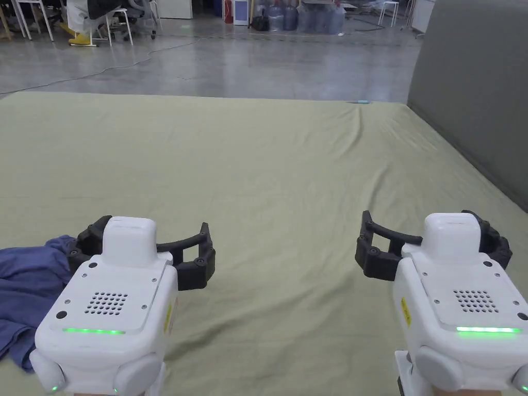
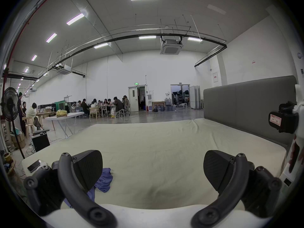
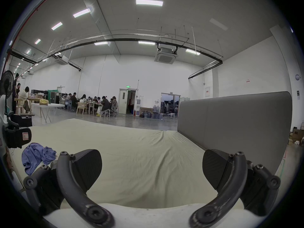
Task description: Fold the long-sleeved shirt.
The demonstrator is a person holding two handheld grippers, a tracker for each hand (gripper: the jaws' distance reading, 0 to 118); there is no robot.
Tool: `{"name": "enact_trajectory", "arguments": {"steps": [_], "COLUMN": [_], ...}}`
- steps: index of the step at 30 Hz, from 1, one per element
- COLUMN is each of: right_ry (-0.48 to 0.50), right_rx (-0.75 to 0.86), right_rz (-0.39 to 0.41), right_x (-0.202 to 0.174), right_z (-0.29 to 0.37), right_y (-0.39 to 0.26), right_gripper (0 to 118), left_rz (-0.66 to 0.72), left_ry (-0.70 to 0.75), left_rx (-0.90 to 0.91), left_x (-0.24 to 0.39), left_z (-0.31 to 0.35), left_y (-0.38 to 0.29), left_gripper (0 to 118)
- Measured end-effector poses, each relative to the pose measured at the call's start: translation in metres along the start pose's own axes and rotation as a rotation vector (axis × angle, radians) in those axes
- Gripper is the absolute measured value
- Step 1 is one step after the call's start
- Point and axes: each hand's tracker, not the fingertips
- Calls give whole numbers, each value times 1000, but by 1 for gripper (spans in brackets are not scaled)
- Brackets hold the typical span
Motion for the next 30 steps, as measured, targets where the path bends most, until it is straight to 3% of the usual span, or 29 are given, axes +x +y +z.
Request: {"name": "enact_trajectory", "arguments": {"steps": [30], "right_ry": [-5], "right_rx": [-11], "right_rz": [-8], "right_x": [7], "right_z": [-6], "right_y": [5], "right_gripper": [118], "left_rz": [-8], "left_ry": [-19], "left_rx": [11], "left_x": [7], "left_z": [-6], "left_y": [12], "left_gripper": [118]}}
